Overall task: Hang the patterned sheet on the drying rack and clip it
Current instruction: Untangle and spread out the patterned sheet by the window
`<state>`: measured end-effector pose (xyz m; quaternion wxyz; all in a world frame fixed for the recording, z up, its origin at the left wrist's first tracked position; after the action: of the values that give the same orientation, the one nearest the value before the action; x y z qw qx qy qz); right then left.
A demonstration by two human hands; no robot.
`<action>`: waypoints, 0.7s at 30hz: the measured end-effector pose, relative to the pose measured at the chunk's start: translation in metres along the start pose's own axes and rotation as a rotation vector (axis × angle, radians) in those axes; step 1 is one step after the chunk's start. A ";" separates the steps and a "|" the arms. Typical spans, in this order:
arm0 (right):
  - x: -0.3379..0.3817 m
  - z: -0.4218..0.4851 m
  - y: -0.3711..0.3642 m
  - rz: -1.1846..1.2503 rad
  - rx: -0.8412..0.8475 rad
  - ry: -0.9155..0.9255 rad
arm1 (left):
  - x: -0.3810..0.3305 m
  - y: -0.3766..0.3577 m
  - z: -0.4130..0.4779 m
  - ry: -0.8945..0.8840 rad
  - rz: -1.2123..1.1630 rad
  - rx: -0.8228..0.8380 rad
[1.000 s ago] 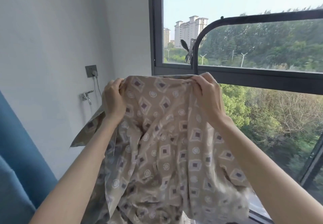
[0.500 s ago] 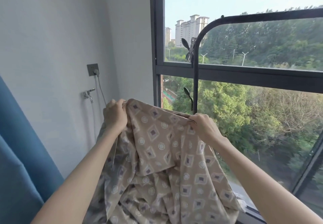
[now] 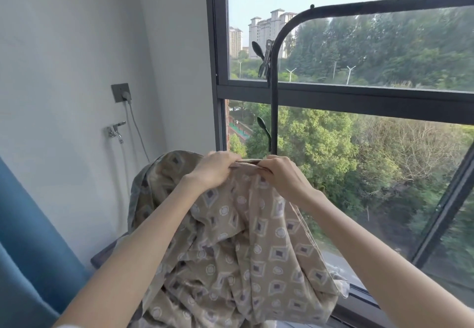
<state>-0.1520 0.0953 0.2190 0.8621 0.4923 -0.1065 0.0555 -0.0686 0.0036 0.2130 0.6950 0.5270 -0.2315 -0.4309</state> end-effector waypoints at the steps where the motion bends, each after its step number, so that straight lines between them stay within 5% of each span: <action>1: -0.003 -0.002 -0.003 -0.017 0.020 -0.005 | -0.003 0.004 0.000 -0.010 0.030 -0.058; 7: -0.046 -0.029 -0.074 -0.066 0.480 -0.153 | 0.005 0.020 -0.005 0.032 -0.049 -0.347; 11: -0.069 -0.053 -0.100 -0.113 0.618 -0.209 | 0.027 0.026 -0.012 0.122 -0.138 -0.476; 15: -0.090 -0.063 -0.117 -0.156 0.602 -0.272 | 0.040 0.027 -0.017 0.175 -0.171 -0.519; 21: -0.107 -0.051 -0.089 -0.261 0.315 -0.360 | 0.071 0.023 -0.028 0.317 -0.140 -0.540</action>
<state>-0.2313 0.0953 0.0939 0.7419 0.6319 -0.1838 -0.1285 -0.0013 -0.0399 0.2159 0.8059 0.3989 0.0390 -0.4359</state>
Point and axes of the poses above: each hand's wrist, its own z-axis towards the middle knuckle, its own y-axis out of the back of the hand, x = y × z, the point moved 10 cm from there along z, towards the middle knuckle, and after that the axes turned 4 degrees about -z, right-handed, at the moved point
